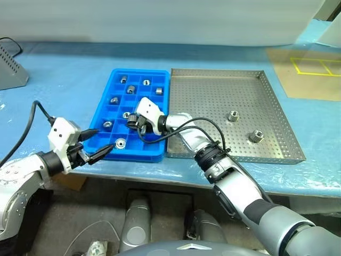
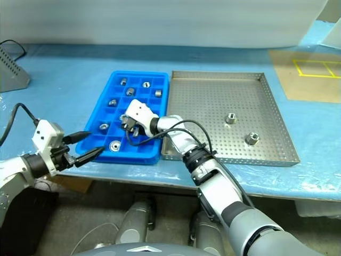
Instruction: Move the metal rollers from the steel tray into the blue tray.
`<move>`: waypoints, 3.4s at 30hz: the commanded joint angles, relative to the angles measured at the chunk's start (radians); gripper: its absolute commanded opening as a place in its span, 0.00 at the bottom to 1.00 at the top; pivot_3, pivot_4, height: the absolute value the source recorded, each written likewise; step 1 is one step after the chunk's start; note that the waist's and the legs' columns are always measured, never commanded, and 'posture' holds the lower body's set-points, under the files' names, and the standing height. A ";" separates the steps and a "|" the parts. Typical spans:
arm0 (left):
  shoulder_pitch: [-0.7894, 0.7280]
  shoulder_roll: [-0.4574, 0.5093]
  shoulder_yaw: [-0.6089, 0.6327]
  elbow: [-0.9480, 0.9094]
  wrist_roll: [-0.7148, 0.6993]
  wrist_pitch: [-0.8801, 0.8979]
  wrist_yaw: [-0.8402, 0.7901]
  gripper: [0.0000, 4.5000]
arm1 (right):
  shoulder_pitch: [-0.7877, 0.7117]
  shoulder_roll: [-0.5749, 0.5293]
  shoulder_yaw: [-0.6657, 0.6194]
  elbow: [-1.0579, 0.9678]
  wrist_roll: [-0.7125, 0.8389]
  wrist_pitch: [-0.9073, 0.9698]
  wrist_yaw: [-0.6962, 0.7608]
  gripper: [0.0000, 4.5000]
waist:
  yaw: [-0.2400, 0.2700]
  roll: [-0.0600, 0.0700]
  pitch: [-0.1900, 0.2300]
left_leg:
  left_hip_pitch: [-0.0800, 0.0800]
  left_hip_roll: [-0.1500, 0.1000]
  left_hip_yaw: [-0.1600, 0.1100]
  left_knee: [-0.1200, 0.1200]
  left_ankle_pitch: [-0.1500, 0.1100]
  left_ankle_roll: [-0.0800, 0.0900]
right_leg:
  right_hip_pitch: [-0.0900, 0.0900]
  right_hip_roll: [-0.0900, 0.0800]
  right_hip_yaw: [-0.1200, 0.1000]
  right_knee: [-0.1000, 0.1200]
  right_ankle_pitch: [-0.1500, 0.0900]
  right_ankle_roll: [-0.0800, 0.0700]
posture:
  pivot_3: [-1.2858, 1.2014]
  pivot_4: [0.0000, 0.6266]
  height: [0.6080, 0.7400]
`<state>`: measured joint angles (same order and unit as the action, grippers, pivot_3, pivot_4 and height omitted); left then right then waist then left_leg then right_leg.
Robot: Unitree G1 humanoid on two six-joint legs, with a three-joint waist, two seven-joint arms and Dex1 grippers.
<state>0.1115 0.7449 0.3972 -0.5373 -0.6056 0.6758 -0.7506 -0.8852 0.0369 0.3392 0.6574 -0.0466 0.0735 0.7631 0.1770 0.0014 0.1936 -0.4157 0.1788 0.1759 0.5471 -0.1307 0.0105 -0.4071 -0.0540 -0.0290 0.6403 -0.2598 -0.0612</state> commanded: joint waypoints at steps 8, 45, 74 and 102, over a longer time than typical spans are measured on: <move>-0.085 0.020 -0.072 0.057 0.006 -0.025 -0.032 0.90 | 0.069 -0.020 -0.014 -0.148 0.040 0.060 0.058 0.82 | -0.019 0.000 0.000 | 0.000 0.001 0.000 0.000 0.000 0.000 | 0.000 0.001 0.000 0.000 0.000 0.000 | 0.61 0.24 1.00; -0.837 -0.400 -0.619 0.777 0.214 -0.306 -0.389 0.90 | 0.468 -0.517 -0.462 -0.638 0.143 0.360 -0.252 0.96 | -0.171 -0.001 -0.002 | 0.003 0.000 0.002 0.016 -0.003 0.007 | 0.010 0.002 0.004 0.001 0.003 0.003 | 0.39 0.24 1.00; -0.828 -0.421 -0.601 0.732 0.236 -0.278 -0.384 0.90 | 0.528 -0.504 -0.418 -0.386 0.138 0.274 -0.252 0.80 | -0.177 -0.002 -0.003 | 0.013 0.000 0.002 0.022 -0.008 0.014 | 0.025 0.000 0.004 -0.003 0.003 0.003 | 0.39 0.24 1.00; -0.772 -0.308 -0.490 0.573 0.187 -0.236 -0.341 0.90 | 0.369 -0.486 -0.340 -0.696 0.201 0.388 -0.176 0.19 | -0.197 0.003 0.000 | 0.007 0.001 0.004 0.014 -0.006 0.010 | 0.013 0.001 0.004 -0.004 0.003 0.003 | 0.42 0.24 1.00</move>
<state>-0.6741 0.4109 -0.1365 0.1070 -0.3885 0.4315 -1.0863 -0.4660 -0.4519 -0.0106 0.0708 0.1197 0.4549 0.5599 -0.0197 0.0042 0.1935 -0.4109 0.1798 0.1802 0.5601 -0.1365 0.0207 -0.3978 -0.0525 -0.0244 0.6365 -0.2569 -0.0583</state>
